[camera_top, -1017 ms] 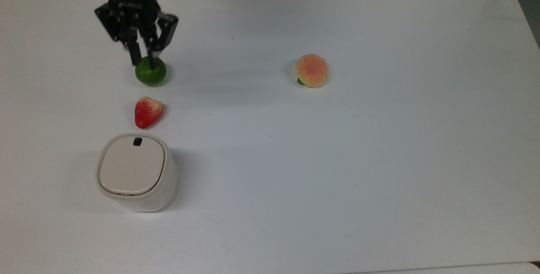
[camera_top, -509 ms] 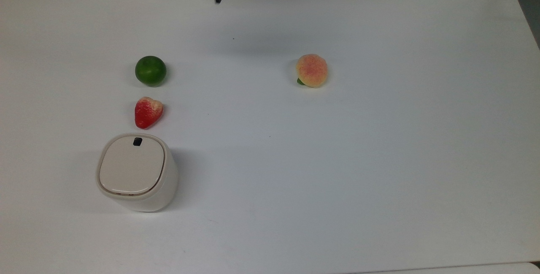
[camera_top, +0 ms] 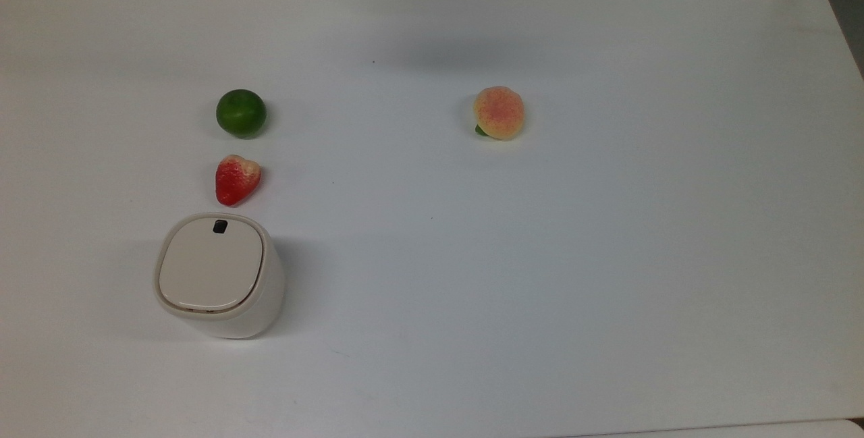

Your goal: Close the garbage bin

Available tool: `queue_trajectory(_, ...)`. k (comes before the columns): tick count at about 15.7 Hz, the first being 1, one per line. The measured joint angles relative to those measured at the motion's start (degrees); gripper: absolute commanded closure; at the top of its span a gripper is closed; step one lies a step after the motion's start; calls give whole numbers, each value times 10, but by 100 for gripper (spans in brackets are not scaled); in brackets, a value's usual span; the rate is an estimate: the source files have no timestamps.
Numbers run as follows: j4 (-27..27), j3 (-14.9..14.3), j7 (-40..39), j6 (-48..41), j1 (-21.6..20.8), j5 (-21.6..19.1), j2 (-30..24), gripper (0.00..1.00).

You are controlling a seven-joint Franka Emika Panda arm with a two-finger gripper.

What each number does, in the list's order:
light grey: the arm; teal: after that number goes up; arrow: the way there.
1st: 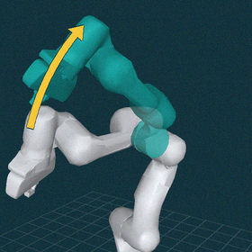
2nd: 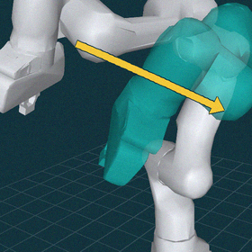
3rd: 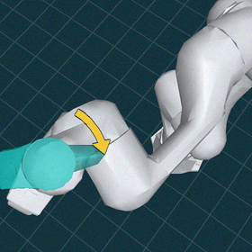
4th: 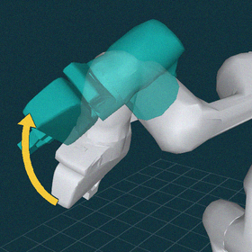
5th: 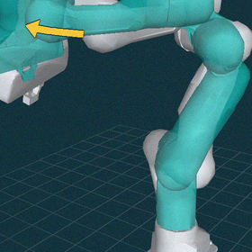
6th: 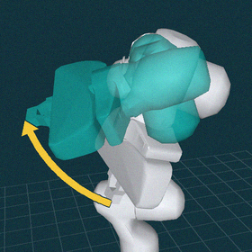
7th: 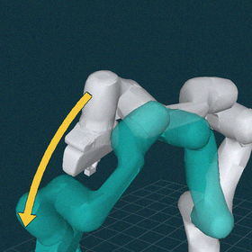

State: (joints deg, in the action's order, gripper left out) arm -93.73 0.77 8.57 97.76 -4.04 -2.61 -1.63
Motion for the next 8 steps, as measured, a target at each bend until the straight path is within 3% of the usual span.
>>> queue_trajectory(8, 0, -13, -59, 0, -1, 3, 4, 0)
